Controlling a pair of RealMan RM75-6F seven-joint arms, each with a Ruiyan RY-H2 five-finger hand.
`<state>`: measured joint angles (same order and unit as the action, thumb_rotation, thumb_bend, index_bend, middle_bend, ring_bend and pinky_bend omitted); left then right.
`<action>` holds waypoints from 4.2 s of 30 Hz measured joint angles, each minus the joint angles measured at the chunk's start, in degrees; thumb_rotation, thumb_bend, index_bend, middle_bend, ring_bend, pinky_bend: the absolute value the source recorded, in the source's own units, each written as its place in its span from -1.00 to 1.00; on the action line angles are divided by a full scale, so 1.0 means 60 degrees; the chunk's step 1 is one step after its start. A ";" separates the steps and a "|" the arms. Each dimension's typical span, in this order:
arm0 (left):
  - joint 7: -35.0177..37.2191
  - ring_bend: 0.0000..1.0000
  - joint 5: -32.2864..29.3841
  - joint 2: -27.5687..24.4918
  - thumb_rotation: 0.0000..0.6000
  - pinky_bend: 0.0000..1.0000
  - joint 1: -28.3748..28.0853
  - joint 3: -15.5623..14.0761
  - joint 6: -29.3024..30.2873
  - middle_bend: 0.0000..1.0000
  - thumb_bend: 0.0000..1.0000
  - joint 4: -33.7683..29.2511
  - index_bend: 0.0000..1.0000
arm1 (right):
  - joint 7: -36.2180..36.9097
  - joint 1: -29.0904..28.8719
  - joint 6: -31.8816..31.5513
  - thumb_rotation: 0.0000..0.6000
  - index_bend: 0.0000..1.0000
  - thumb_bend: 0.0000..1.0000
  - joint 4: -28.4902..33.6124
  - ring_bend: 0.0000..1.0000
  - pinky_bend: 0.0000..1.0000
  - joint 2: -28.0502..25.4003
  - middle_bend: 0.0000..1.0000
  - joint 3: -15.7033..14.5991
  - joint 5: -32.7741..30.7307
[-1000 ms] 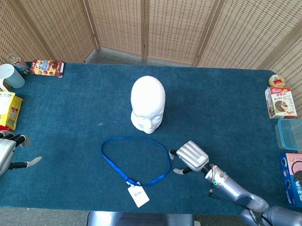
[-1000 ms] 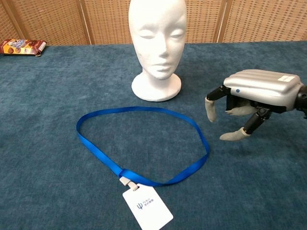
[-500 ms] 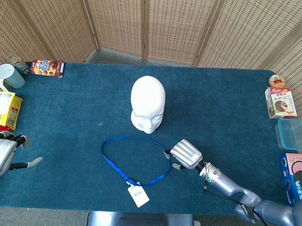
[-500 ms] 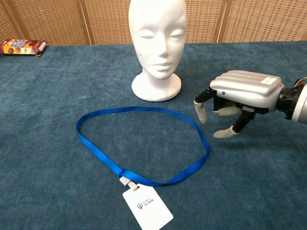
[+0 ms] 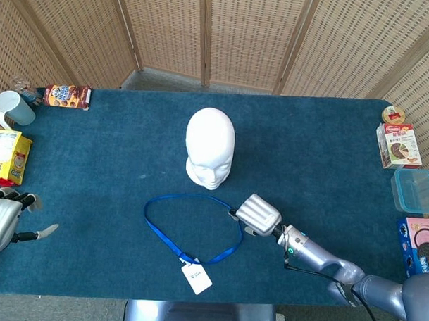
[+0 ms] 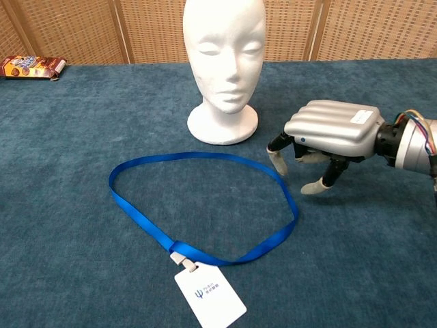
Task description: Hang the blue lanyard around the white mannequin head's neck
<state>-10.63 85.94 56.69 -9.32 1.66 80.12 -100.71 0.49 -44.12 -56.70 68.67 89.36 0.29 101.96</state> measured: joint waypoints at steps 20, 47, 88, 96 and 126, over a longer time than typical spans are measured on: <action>0.0084 0.05 0.0004 0.0094 -0.08 -0.39 -0.0053 -0.0024 -0.0084 0.08 -0.84 0.0129 -0.02 | -0.1376 -0.1037 0.1257 1.00 -0.03 -0.55 0.0879 1.00 1.00 -0.0522 1.00 0.0007 -0.0250; 0.0427 0.05 -0.0029 0.0333 -0.08 -0.39 -0.0049 -0.0118 -0.0207 0.08 -0.84 0.0576 -0.02 | -0.2819 -0.1722 0.2523 1.00 -0.04 -0.54 0.0964 1.00 1.00 -0.0242 1.00 -0.0110 -0.0874; 0.0370 0.05 -0.0090 0.0361 -0.09 -0.39 -0.0143 -0.0158 -0.0391 0.08 -0.84 0.0587 -0.02 | -0.2858 -0.1807 0.2585 1.00 0.13 -0.23 0.0792 1.00 1.00 0.0084 1.00 -0.0174 -0.1632; 0.0391 0.05 -0.0089 0.0363 -0.08 -0.39 -0.0155 -0.0161 -0.0402 0.08 -0.84 0.0599 -0.02 | -0.2794 -0.1809 0.2586 1.00 0.16 -0.19 0.0781 1.00 1.00 0.0119 1.00 -0.0158 -0.1753; -0.0905 0.85 0.1565 0.0735 0.63 0.64 -0.1359 -0.0339 -0.1379 0.85 -0.78 0.1332 -0.02 | -0.2435 -0.1333 0.1993 1.00 0.24 -0.14 0.0983 1.00 1.00 0.0067 1.00 -0.0126 -0.2128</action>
<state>-16.06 95.33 61.10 -17.48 -0.37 71.84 -92.72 -14.12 -52.11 -44.74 74.57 89.77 -0.47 89.19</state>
